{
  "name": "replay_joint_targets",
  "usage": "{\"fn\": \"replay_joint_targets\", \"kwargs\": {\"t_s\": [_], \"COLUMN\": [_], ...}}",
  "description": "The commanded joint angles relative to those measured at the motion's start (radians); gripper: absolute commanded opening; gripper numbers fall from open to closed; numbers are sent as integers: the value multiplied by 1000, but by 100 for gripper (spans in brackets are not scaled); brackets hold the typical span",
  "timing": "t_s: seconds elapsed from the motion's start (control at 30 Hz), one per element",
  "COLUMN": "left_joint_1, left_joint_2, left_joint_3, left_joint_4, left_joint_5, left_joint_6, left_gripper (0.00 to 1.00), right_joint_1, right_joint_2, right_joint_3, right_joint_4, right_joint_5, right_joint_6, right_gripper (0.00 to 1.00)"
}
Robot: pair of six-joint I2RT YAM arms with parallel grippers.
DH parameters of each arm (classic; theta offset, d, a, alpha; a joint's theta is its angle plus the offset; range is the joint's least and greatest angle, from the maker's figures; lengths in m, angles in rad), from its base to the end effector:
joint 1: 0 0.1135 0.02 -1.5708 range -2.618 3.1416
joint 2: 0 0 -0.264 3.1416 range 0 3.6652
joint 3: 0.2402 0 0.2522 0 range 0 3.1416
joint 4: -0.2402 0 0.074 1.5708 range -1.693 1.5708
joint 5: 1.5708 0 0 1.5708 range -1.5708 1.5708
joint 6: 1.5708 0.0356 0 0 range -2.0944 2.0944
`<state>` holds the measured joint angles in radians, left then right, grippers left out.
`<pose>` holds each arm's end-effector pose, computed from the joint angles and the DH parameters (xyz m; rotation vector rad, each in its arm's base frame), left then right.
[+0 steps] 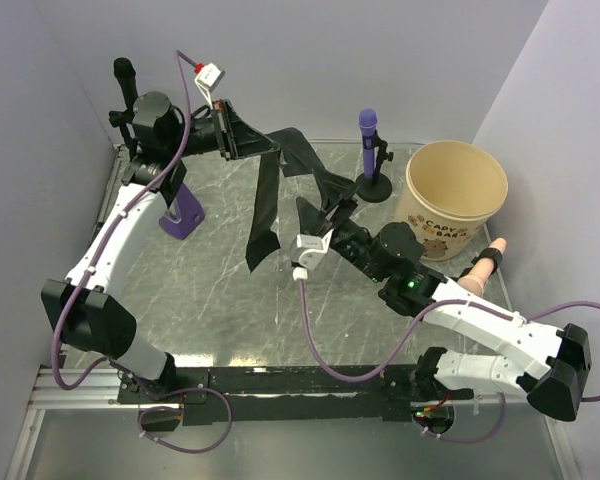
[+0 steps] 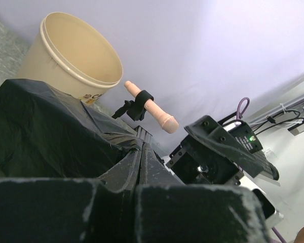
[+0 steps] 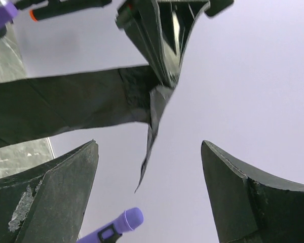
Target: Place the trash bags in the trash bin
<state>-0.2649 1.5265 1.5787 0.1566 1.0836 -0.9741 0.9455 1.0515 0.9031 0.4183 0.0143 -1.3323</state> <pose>0.3185 -0.1190 0.4687 0.4873 1.6678 -1.6830 0.1443 0.1990 0.3950 -1.1831 0.5589 -0.3397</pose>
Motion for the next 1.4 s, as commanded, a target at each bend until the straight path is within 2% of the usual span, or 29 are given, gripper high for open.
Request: {"fn": "replay_joint_targets", "kwargs": {"t_s": [0.0, 0.1, 0.2, 0.23, 0.3, 0.37, 0.47, 0.5, 0.53, 0.6, 0.67, 0.77, 0.8, 0.87, 0.9, 0.97, 1.03, 1.17, 1.23, 1.37], "left_joint_1": [9, 9, 9, 9, 9, 9, 12, 12, 12, 23, 27, 27, 27, 27, 26, 13, -22, -128, -186, -260], "left_joint_2": [-46, -55, -63, -66, -68, -72, -72, -74, -78, -83, -106, -217, -285, -365, -394, -430, -450, -439, -427, -439], "left_joint_3": [21, 24, 24, 26, 26, 24, 20, 17, 18, 72, 136, 104, 65, 1, -11, -16, -19, -26, -40, -100], "left_joint_4": [29, 24, 23, 18, 15, 8, -28, -47, -90, -310, -525, -692, -710, -806, -845, -911, -925, -910, -895, -830], "left_joint_5": [42, 64, 84, 87, 94, 105, 111, 101, 82, 17, -63, -201, -247, -284, -289, -278, -258, -257, -302, -366], "left_joint_6": [-12, -3, 0, 3, 9, 20, 60, 89, 163, 413, 716, 1116, 1205, 1415, 1471, 1540, 1540, 1477, 1457, 1422], "left_gripper": [1, 1, 1, 1, 1, 1, 1, 1, 6, 36, 50, 68, 72, 75, 76, 76, 76, 76, 76, 75], "right_joint_1": [-25, -62, -99, -105, -120, -128, -129, -128, -125, -122, -120, -123, -122, -123, -126, -131, -134, -142, -145, -188], "right_joint_2": [18, 62, 105, 114, 126, 133, 110, 95, 75, 39, 15, 37, 50, 97, 120, 168, 186, 237, 268, 369], "right_joint_3": [20, 37, 72, 83, 98, 97, 91, 95, 108, 158, 253, 402, 439, 515, 560, 624, 635, 666, 695, 864], "right_joint_4": [75, 114, 126, 120, 99, 122, 125, 99, 56, -130, -397, -767, -842, -1019, -1102, -1222, -1253, -1270, -1276, -1397], "right_joint_5": [29, 26, 6, -7, -32, -33, -43, -46, -56, -95, -147, -241, -260, -299, -322, -390, -419, -410, -378, -415], "right_joint_6": [13, 25, 30, 21, 7, 2, 4, 13, 30, 89, 193, 350, 392, 485, 513, 539, 579, 654, 708, 837], "right_gripper": [89, 88, 81, 73, 42, 18, 0, 0, 0, 0, 0, 0, 0, 0, 0, 0, 0, 0, 0, 0]}}
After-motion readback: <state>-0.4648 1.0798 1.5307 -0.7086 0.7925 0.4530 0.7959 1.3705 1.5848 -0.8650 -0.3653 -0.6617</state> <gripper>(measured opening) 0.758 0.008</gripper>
